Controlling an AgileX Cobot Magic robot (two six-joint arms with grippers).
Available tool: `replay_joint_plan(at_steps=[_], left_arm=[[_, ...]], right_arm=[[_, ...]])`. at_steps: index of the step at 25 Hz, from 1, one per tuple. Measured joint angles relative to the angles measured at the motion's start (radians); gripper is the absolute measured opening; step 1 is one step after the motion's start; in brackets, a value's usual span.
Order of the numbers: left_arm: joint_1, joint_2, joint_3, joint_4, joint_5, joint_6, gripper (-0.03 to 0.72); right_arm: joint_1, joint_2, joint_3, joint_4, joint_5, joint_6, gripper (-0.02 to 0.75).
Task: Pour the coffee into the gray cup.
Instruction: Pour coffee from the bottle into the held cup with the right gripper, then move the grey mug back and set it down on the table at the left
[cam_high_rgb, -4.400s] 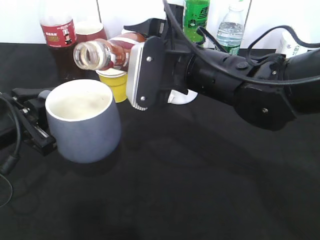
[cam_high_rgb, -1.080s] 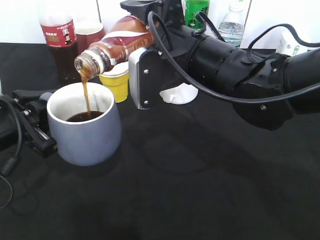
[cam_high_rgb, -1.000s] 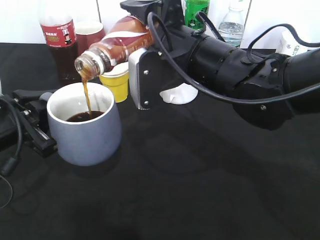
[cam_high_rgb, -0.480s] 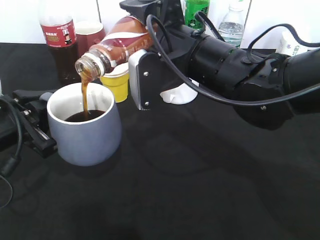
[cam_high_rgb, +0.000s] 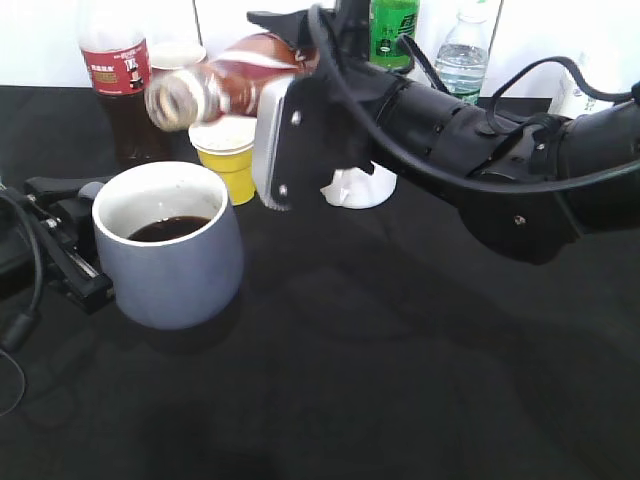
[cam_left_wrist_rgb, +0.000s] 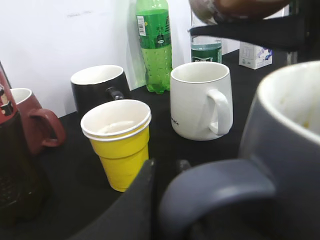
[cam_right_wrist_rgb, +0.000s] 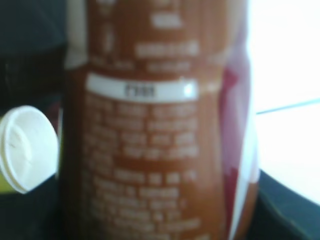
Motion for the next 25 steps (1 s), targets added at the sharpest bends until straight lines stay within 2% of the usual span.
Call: replay_joint_plan(at_steps=[2,6,8,11,14,15,20,25], left_arm=[[0.0,0.0,0.0,-0.005,0.0,0.0,0.071],[0.0,0.0,0.0,-0.015,0.0,0.0,0.071],[0.0,0.0,0.0,-0.044,-0.001,0.0,0.071],[0.0,0.0,0.0,-0.139,-0.001,0.0,0.071],[0.004,0.001,0.0,-0.299,-0.001,0.091,0.071],[0.027,0.001,0.0,-0.324,-0.001,0.105,0.071],[0.267,0.001,-0.003,-0.333,-0.023,0.113,0.071],[0.413,0.045,-0.124,-0.273,0.033,0.115,0.071]], right_arm=[[0.0,0.0,0.0,0.0,0.0,0.242,0.526],[0.0,0.0,0.0,0.003,0.0,0.869,0.526],[0.0,0.0,0.0,0.003,0.0,1.043,0.526],[0.0,0.0,0.0,0.003,0.0,1.097,0.526],[0.0,0.0,0.0,0.003,0.001,1.103,0.526],[0.0,0.0,0.0,0.003,0.006,1.103,0.526],[0.0,0.0,0.0,0.003,0.026,1.104,0.526],[0.0,0.0,0.0,0.003,0.028,1.104,0.526]])
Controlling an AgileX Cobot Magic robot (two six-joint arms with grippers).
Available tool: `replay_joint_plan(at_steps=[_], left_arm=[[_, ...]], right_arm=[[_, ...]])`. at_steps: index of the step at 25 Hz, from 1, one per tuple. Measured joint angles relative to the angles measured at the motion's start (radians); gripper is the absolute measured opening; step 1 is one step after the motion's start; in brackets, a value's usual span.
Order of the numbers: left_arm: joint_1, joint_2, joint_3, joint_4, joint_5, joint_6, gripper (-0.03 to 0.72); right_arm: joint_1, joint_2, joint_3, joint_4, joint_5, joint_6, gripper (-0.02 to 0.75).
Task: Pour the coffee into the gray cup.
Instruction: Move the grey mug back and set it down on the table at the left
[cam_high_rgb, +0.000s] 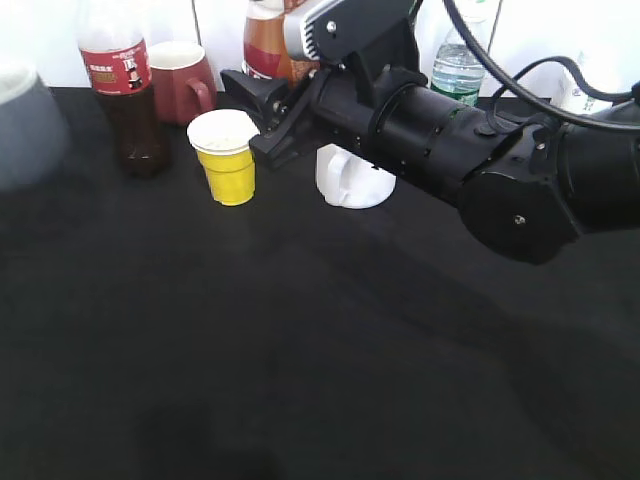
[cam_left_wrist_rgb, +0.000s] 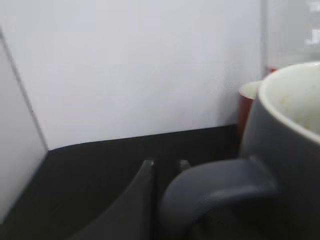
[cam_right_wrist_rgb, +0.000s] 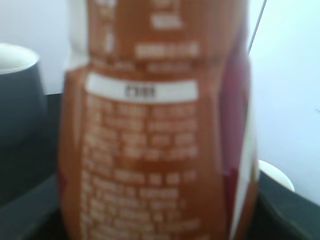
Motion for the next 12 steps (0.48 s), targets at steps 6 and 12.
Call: replay_joint_plan(at_steps=[6,12], left_arm=[[0.047,0.269,-0.207,0.036,0.003,0.002,0.071],[0.047,0.536,-0.481,0.04,-0.018,-0.002,0.071]], right_arm=[[0.0,0.0,0.0,0.0,0.0,0.0,0.526],[0.0,0.0,0.0,0.0,0.0,0.001,0.526]])
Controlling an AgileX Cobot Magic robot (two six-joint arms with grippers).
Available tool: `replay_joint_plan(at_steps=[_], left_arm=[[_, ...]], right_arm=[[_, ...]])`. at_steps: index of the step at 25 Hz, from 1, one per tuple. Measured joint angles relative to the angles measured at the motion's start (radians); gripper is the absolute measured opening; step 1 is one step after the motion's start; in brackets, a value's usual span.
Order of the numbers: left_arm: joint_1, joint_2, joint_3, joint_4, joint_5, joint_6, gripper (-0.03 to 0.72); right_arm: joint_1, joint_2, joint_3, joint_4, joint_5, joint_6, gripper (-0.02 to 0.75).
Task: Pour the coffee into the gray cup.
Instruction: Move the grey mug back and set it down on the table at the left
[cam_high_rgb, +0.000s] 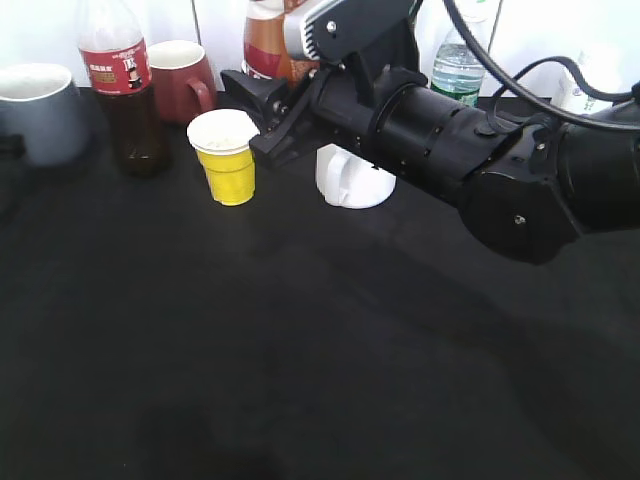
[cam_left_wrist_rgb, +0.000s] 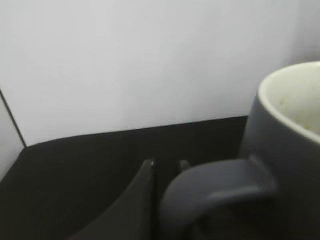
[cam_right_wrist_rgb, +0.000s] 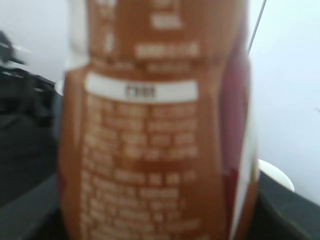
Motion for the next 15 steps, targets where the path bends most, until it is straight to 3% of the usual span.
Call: replay_joint_plan(at_steps=[7,15], left_arm=[[-0.001,0.193,-0.269,0.055,0.069,-0.073,0.071],[-0.026,0.246,-0.34,0.055,0.082,-0.099,0.071]], right_arm=[[0.0,0.0,0.0,0.0,0.0,0.0,0.526],[0.0,0.0,0.0,0.0,0.002,0.001,0.526]])
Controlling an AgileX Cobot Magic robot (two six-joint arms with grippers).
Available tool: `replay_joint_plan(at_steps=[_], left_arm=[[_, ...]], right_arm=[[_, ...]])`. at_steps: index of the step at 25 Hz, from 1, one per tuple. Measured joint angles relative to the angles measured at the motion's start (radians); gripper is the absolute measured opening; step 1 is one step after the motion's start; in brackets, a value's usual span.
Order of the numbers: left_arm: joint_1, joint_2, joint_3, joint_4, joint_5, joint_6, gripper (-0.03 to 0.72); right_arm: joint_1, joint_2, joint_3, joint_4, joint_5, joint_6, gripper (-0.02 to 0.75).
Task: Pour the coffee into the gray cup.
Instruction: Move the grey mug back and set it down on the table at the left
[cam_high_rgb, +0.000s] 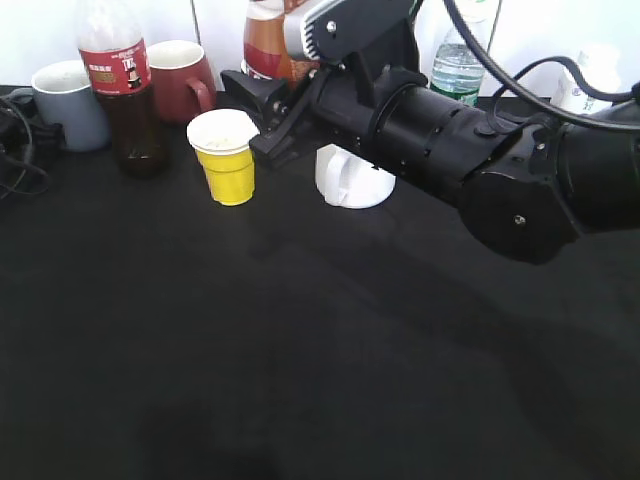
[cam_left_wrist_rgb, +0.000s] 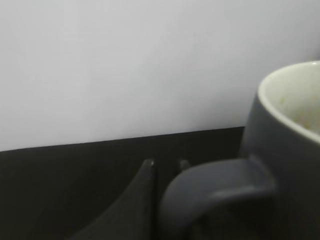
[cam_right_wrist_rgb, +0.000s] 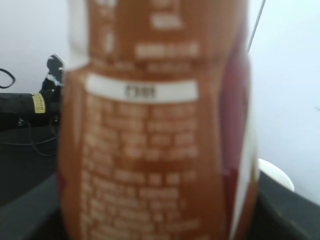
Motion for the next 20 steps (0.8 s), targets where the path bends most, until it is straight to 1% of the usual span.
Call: replay_joint_plan(at_steps=[3,4,8,9,13,17,20], left_arm=[[-0.005,0.004,-0.013,0.0,0.019,-0.009,0.076],[-0.005,0.004,-0.013,0.0,0.026,-0.013,0.092],[-0.005,0.004,-0.012,0.003,0.034,-0.02,0.244],[-0.005,0.003,-0.011,0.004,0.035,-0.02,0.259],[-0.004,-0.04,0.062,0.005,0.033,-0.02,0.269],[0.013,-0.112,0.164,0.003,0.008,-0.02,0.276],[0.014,-0.166,0.286,0.003,-0.034,-0.02,0.278]], right_arm=[[0.0,0.0,0.0,0.0,0.001,0.0,0.526],[0.0,0.0,0.0,0.0,0.001,0.0,0.526],[0.0,0.0,0.0,0.0,0.001,0.0,0.526],[0.0,0.0,0.0,0.0,0.001,0.0,0.526],[0.0,0.0,0.0,0.0,0.002,0.0,0.526],[0.0,0.0,0.0,0.0,0.003,0.0,0.526],[0.0,0.0,0.0,0.0,0.004,0.001,0.526]])
